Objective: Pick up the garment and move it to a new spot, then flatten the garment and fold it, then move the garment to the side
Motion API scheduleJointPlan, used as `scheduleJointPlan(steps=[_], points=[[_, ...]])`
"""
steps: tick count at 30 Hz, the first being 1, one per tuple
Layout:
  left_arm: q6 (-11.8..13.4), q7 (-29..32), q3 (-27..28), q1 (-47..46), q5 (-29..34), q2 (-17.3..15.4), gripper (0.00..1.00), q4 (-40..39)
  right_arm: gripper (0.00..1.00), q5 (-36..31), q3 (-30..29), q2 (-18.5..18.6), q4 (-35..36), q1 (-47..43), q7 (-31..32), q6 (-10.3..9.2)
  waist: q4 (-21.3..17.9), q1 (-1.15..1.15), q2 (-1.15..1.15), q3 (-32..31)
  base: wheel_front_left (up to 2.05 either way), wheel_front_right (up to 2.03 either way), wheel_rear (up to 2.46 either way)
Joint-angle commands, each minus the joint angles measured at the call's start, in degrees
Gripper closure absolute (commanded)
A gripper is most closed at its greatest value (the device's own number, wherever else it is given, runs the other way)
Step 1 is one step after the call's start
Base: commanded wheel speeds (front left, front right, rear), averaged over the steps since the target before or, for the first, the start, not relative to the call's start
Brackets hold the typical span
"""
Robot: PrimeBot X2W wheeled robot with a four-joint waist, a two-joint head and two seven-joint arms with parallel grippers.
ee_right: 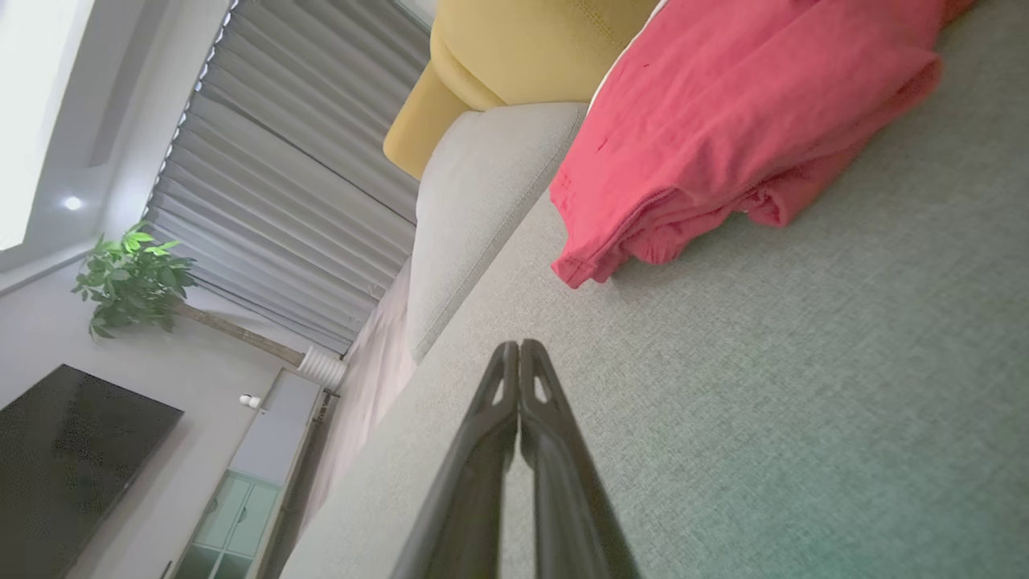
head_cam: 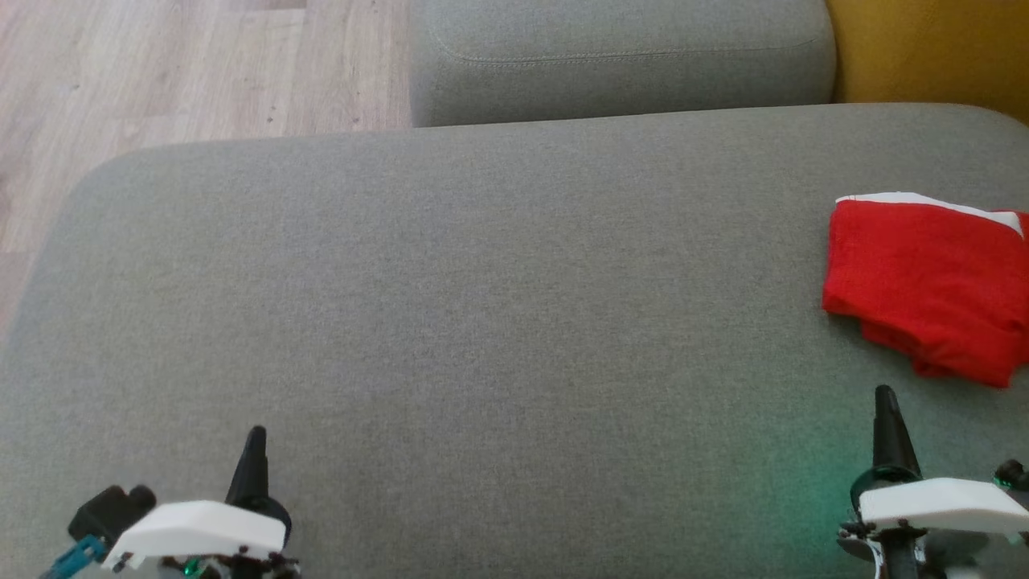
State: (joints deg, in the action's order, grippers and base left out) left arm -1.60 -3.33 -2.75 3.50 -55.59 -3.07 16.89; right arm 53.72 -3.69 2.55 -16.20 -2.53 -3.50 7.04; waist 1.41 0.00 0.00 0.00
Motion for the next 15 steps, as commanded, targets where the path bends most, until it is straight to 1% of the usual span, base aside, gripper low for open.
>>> scheduleJointPlan(steps=[1, 15], points=[[-0.69, 0.33, 1.90, -3.37, -1.65, -0.41, 1.00, -2.00, 1.00, 1.94, 0.46, 0.70, 1.93, 2.96, 0.50, 0.26, -0.03, 0.00, 0.00, 0.00, 0.00, 0.00, 0.00], [-2.03, 2.64, 3.63, -4.99, -10.80, -0.39, 1.00, -2.22, 1.00, 11.50, -0.22, 0.73, 2.00, 4.43, 2.80, 0.31, -0.39, 0.00, 0.00, 0.05, 0.00, 0.00, 0.00]])
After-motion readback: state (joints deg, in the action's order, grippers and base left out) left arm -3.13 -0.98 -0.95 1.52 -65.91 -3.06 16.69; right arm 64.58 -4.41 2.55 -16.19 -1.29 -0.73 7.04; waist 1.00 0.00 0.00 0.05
